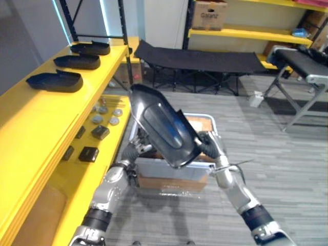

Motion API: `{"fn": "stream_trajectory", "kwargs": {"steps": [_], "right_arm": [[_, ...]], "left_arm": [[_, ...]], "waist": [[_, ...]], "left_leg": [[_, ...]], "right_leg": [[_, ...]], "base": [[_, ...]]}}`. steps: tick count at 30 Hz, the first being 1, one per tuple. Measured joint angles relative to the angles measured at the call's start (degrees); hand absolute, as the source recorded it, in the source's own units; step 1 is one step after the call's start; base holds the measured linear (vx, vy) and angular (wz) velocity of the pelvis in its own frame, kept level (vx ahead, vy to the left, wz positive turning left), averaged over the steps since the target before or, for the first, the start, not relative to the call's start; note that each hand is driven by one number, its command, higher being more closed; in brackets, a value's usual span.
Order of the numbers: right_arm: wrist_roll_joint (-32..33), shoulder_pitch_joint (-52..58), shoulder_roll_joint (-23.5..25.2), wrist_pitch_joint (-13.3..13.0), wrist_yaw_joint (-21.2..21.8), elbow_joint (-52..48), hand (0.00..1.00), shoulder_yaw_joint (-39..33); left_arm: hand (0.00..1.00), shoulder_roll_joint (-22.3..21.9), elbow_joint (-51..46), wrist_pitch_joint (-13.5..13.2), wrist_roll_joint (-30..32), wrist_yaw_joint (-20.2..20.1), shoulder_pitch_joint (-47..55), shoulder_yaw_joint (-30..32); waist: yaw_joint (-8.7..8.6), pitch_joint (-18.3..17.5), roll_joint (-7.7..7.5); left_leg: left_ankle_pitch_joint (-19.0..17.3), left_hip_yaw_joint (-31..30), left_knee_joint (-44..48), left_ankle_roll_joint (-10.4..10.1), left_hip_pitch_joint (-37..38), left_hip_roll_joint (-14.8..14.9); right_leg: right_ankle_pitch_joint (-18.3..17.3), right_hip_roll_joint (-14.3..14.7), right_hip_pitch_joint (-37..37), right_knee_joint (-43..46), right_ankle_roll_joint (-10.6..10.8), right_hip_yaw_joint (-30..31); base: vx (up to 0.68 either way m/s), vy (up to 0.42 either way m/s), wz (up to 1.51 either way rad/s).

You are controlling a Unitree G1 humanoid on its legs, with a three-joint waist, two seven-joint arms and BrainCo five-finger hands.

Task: Walk over and take plastic housings, then place them on the shelf

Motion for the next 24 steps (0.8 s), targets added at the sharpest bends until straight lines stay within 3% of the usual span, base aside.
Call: {"fn": "stream_trajectory", "kwargs": {"steps": [9, 18, 24], "right_arm": [[-0.07, 0.0, 0.04, -0.15, 0.18, 1.33, 1.0, 0.0], [0.0, -0.19, 1.53, -0.4, 0.1, 1.62, 1.0, 2.4], [0.01, -1.9, 2.99, -0.32, 0.11, 3.59, 1.0, 5.18]], "left_arm": [[0.0, -0.34, -1.28, -0.24, -2.69, -1.16, 0.33, 0.13], [0.0, -0.79, -2.62, 2.73, -1.95, -2.73, 0.43, -1.71], [0.0, -2.03, -1.88, 4.15, 5.42, -0.17, 0.78, -5.07]], "waist": [[0.34, -0.01, 0.0], [0.99, -0.01, 0.0], [1.5, -0.01, 0.0]], "left_leg": [[0.19, -0.26, -0.47, -0.31, 0.03, 0.57], [0.23, -0.42, -1.0, -0.34, 1.05, 0.54], [0.24, -1.09, -0.99, -0.34, 0.91, 0.48]], "right_leg": [[0.04, 0.4, 0.01, 0.0, -0.07, -1.03], [-0.41, 0.4, 0.91, 0.0, 0.12, -1.22], [-0.65, 0.37, 1.17, 0.0, 0.2, -2.07]], "base": [[0.0, -0.002, 0.0], [0.0, 0.0, 0.0], [0.01, -0.002, 0.05]]}}
